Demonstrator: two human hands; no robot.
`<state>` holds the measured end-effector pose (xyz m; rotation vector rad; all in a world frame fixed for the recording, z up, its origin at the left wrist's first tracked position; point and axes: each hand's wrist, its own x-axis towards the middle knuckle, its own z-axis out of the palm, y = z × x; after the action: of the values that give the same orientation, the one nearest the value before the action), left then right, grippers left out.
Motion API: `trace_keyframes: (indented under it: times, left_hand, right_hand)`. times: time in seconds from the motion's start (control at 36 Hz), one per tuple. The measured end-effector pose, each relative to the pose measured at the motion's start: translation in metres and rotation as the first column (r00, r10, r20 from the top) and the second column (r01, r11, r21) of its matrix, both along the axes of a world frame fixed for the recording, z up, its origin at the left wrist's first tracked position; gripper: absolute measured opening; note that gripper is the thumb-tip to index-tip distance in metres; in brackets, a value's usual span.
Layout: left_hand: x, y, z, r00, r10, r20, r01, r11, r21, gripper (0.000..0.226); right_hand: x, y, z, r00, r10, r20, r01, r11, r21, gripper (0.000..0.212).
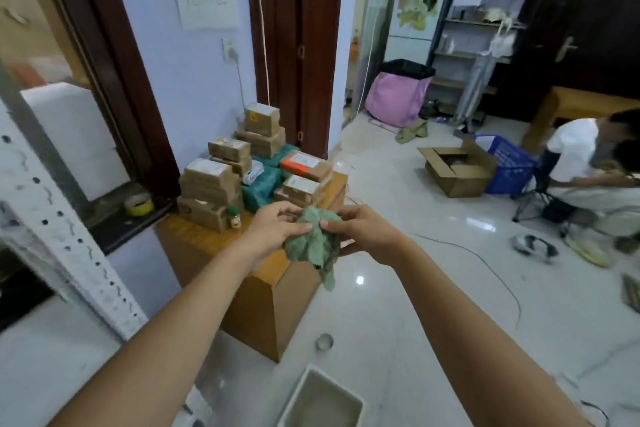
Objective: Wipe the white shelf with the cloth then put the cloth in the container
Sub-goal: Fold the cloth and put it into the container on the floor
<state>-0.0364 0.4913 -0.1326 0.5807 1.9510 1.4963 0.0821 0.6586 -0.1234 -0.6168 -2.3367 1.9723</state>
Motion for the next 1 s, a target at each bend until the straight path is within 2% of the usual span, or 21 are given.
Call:
trace_keyframes:
  times: [0.11,0.19,0.31,0.39,0.5,0.58,0.75,0.89,1.0]
  left_hand:
    - [0.01,0.044,-0.06,0.992,0.013,0.122,-0.011,1.0,-0.017,0.031]
    - [0.018,0.067,-0.107,0.972,0.039,0.234,-0.033,0.999,-0.032,0.019]
    - [0.02,0.089,-0.185,0.925,0.081,0.371,-0.049,0.994,-0.096,0.019]
    - [0.022,0.101,-0.248,0.871,0.106,0.479,-0.041,0.989,-0.143,0.024]
    - [0.03,0.115,-0.339,0.812,0.101,0.575,0.011,0.982,-0.188,0.012]
    - [0.027,0.124,-0.415,0.796,0.088,0.599,0.063,0.972,-0.227,0.01]
    - [0.023,0.125,-0.584,0.815,0.106,0.57,0.137,0.92,-0.367,0.019]
    - [0.021,0.098,-0.734,0.836,0.209,0.508,0.105,0.847,-0.521,0.019]
    - [0.032,0.077,-0.816,0.846,0.256,0.468,0.08,0.807,-0.586,0.019]
  right_hand:
    - [0.013,0.029,-0.061,0.984,-0.168,0.056,0.173,0.978,-0.117,0.033]
    - [0.022,0.042,-0.113,0.947,-0.303,0.107,0.319,0.926,-0.202,0.036]
    - [0.032,0.046,-0.192,0.868,-0.465,0.174,0.494,0.844,-0.21,0.035]
    - [0.038,0.043,-0.252,0.827,-0.506,0.247,0.554,0.807,-0.204,0.029]
    - [0.045,0.04,-0.334,0.778,-0.525,0.346,0.605,0.774,-0.185,0.024]
    - [0.048,0.041,-0.407,0.747,-0.511,0.425,0.645,0.711,-0.279,0.027]
    - [0.056,0.035,-0.572,0.662,-0.543,0.516,0.737,0.596,-0.318,0.031]
    - [0.062,0.012,-0.711,0.595,-0.535,0.6,0.799,0.474,-0.369,0.025]
    - [0.067,-0.01,-0.797,0.588,-0.49,0.644,0.807,0.416,-0.42,0.026]
